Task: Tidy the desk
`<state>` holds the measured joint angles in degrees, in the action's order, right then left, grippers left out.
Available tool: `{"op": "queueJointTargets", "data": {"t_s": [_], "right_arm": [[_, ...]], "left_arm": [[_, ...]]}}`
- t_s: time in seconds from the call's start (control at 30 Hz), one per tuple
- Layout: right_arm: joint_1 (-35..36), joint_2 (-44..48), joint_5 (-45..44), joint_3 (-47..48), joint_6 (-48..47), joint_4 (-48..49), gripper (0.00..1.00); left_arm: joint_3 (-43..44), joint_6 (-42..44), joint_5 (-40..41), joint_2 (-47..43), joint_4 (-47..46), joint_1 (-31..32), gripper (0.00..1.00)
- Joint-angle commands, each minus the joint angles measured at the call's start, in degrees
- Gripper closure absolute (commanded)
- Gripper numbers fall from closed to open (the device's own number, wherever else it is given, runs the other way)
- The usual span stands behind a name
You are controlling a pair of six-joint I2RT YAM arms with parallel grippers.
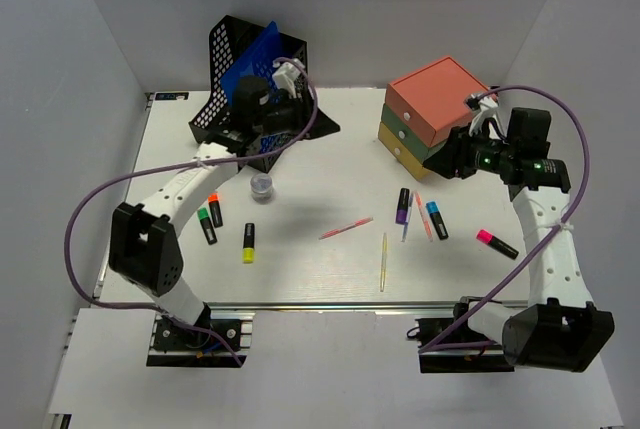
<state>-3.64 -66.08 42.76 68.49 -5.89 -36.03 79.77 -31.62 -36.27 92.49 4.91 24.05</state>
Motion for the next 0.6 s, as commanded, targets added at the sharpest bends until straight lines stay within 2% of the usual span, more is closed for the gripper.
{"op": "queueJointTargets", "data": {"t_s": [0.0, 0.03, 0.07, 0.2, 0.37, 0.57], "right_arm": [[-2.07, -0.97, -1.11, 2.18, 2.72, -5.36, 0.47], [-2.51, -0.98, -0.58, 2.18, 2.99, -5.37, 0.43], [-3.04, -0.98, 0.21, 2.0, 3.34, -5.71, 0.35], [-5.58, -1.24, 5.38, 1.12, 6.93, -5.28, 0.3], [-8.57, -1.42, 13.04, -1.25, 9.58, -3.61, 0.28], [-11.47, -1.07, 19.02, -2.66, 9.49, -1.67, 0.31]], "left_arm": [[2.15, -2.39, 1.9, 2.59, -11.46, 4.32, 0.47], [2.23, -2.57, 1.91, 2.61, -11.5, 5.03, 0.47], [2.32, -2.92, 2.25, 4.52, -15.07, 5.73, 0.47], [5.48, -6.6, 4.8, 11.03, -19.49, 7.67, 0.42], [9.43, -16.62, 7.61, 18.86, -27.57, 9.52, 0.41], [17.15, -22.61, 13.32, 27.3, -27.06, 10.75, 0.4]]}}
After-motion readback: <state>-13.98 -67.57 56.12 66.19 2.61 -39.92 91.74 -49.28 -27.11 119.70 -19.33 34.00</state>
